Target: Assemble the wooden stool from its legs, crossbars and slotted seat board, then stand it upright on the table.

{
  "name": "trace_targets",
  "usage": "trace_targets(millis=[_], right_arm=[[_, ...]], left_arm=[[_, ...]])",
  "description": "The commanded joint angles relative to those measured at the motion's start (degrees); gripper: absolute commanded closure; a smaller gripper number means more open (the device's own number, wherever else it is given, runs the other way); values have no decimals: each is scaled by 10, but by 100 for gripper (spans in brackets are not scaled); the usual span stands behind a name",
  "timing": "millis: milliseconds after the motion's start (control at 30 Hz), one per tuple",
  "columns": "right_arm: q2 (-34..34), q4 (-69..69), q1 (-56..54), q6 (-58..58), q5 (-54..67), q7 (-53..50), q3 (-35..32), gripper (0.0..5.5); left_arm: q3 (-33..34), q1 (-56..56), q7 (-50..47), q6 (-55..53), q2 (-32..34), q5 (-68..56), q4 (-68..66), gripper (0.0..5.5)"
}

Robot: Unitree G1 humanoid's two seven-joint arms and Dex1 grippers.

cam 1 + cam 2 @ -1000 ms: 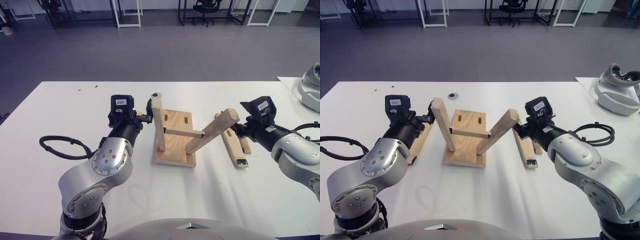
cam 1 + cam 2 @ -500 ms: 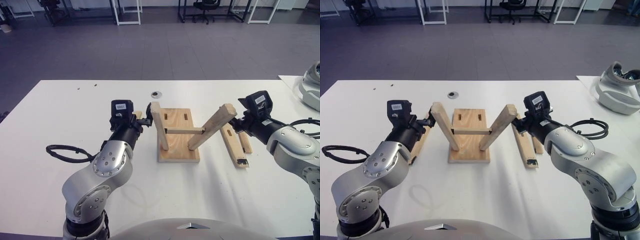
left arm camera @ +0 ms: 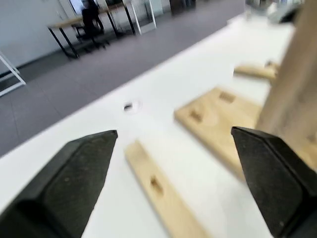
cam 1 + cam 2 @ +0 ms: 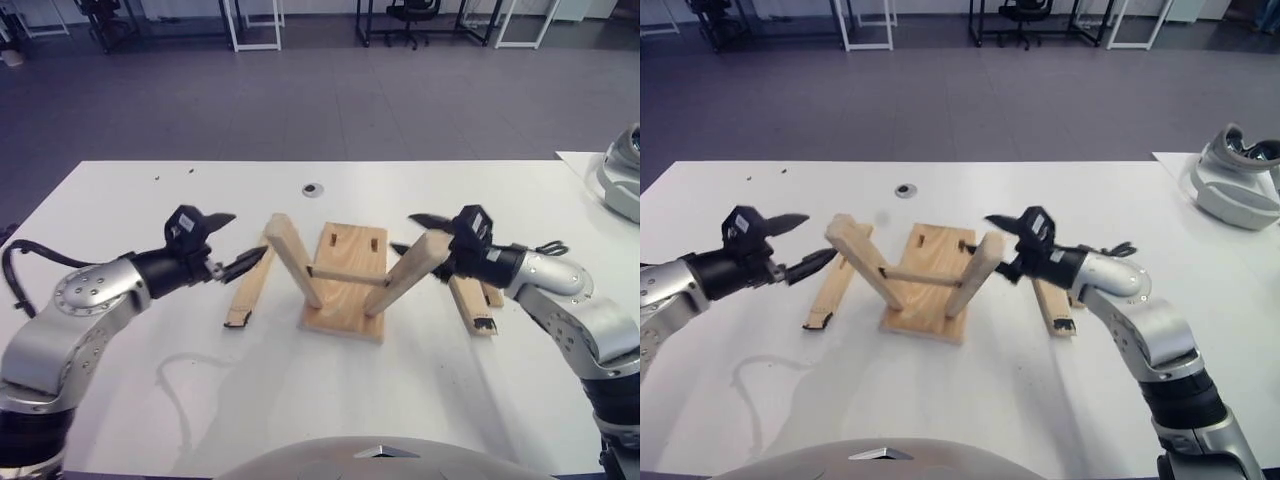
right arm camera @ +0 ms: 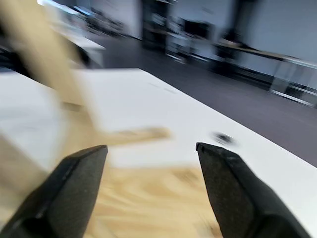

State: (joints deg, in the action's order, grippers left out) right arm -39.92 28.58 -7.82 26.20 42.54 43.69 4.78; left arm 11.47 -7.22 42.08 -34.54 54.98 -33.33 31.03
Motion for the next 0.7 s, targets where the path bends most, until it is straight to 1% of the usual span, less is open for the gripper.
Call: trace_targets(millis=[33, 67, 133, 167, 233, 267, 367, 433, 500, 567, 600, 667, 700], right_arm=[[23, 57, 4, 58, 101, 5, -4, 212], [22, 48, -1, 56, 79, 5, 6, 212], [14, -35, -33, 20, -58, -35, 39, 212], [5, -106, -58, -8, -141, -66, 56, 212], [-3, -237, -100, -64, -258, -99, 84, 212], [5, -302, -122, -95, -294, -95, 99, 212], [66, -562, -208, -259, -420, -97, 175, 212], [92, -690, -253, -339, -493, -90, 227, 212], [101, -744, -263, -387, -498, -10, 242, 212], [100, -768, -259, -431, -484, 56, 239, 212], [93, -768, -249, -451, -468, 91, 228, 212], [47, -707, -203, -469, -425, 154, 199, 212], [10, -646, -166, -461, -397, 179, 180, 212]], left_arm=[[-24, -89, 103, 39, 74, 57, 12, 123], [-36, -89, 110, 44, 75, 67, 16, 123], [-73, -70, 114, 58, 77, 104, 10, 123], [-100, -53, 111, 65, 70, 125, 4, 123], [-156, -25, 100, 65, 42, 155, 8, 123], [-183, -16, 89, 60, 26, 172, 12, 123], [-263, 17, 61, 60, -17, 239, 0, 123], [-306, 53, 54, 66, -46, 276, -26, 123], [-332, 87, 47, 70, -73, 302, -66, 123], [-345, 110, 40, 77, -97, 318, -107, 123], [-349, 133, 36, 90, -127, 320, -148, 123], [-349, 219, 26, 117, -213, 310, -267, 123], [-349, 273, 26, 132, -250, 309, -331, 123]])
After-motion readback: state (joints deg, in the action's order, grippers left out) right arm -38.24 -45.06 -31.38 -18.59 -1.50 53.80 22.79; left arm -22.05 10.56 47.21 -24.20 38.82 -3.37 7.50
